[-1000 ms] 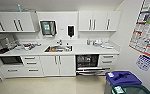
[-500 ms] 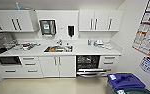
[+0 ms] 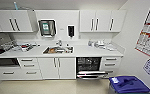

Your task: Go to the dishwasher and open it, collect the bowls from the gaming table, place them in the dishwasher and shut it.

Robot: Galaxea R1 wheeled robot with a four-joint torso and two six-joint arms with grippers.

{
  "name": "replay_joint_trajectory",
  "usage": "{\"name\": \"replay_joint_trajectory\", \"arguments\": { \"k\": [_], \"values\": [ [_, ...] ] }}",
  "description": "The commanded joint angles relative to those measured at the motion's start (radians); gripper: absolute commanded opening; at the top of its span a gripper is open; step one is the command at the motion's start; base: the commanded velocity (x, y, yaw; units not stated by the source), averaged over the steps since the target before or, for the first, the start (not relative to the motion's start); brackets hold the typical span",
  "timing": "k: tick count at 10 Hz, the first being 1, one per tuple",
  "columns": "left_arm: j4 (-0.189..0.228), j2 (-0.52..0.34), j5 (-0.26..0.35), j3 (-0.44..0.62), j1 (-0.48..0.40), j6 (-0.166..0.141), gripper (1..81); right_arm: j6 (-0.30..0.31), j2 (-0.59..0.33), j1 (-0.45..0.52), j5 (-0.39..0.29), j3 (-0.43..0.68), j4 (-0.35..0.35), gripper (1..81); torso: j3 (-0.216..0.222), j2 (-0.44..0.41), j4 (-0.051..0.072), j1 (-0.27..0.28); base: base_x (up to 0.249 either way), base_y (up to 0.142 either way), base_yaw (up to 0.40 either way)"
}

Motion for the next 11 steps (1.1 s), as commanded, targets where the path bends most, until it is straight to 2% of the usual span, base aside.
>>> {"name": "replay_joint_trajectory", "arguments": {
  "k": [1, 11],
  "values": [
    [0.006, -0.014, 0.029, 0.004, -0.036, 0.003, 1.0, 0.001, -0.026, 0.036, -0.038, 0.012, -0.016, 1.0, 0.000, 0.000, 0.000, 0.000, 0.136, 0.000, 0.000],
    [0.006, -0.014, 0.029, 0.004, -0.036, 0.003, 1.0, 0.000, -0.021, 0.034, -0.038, 0.005, -0.016, 1.0, 0.000, 0.000, 0.000, 0.000, 0.138, 0.000, 0.000]
  ]
}}
